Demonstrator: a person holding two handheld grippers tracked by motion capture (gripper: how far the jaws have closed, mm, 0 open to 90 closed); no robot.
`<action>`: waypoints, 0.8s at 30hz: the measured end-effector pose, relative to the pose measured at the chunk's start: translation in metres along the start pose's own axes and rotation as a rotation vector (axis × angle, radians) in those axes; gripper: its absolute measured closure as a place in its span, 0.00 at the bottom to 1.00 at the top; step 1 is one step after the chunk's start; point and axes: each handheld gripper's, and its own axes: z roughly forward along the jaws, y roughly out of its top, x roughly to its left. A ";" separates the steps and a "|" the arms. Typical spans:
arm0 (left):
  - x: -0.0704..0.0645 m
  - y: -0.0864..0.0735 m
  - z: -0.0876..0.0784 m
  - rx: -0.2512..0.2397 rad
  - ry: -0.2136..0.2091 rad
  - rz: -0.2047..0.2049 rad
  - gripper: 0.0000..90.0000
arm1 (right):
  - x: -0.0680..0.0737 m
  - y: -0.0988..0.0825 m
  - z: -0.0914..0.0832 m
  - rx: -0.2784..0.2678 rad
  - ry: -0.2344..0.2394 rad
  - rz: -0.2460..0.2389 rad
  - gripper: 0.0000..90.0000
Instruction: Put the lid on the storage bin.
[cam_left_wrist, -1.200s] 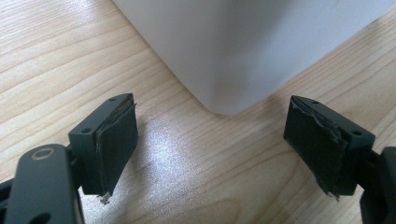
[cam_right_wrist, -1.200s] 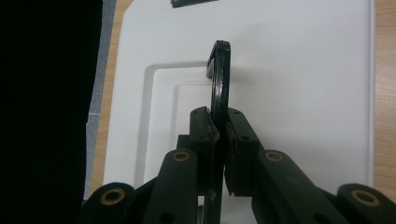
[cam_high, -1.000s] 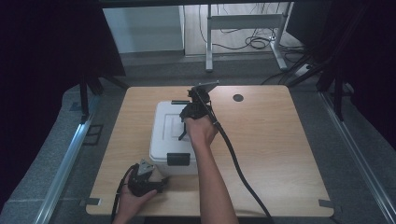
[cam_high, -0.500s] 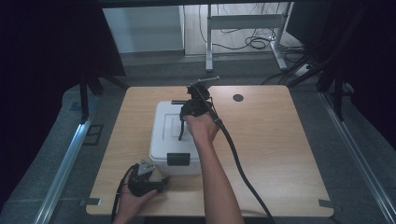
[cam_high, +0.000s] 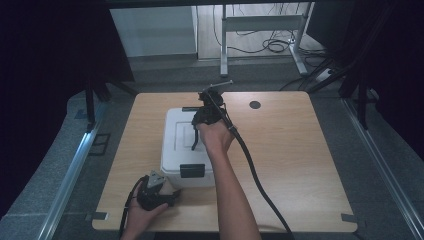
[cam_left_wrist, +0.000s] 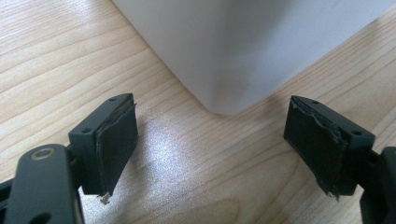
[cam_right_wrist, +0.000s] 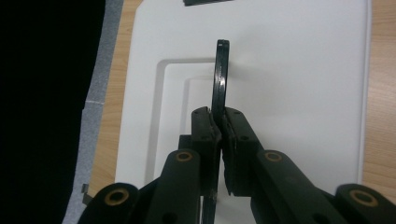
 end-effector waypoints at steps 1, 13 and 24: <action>0.000 0.000 0.000 0.000 0.000 0.000 0.19 | 0.001 0.000 -0.001 0.003 -0.002 0.004 0.94; 0.000 0.000 0.000 0.000 -0.002 0.000 0.19 | 0.008 -0.003 0.009 -0.003 -0.043 0.003 0.94; 0.000 0.000 0.000 -0.001 -0.001 0.002 0.19 | 0.001 -0.004 0.011 -0.009 -0.017 -0.001 0.92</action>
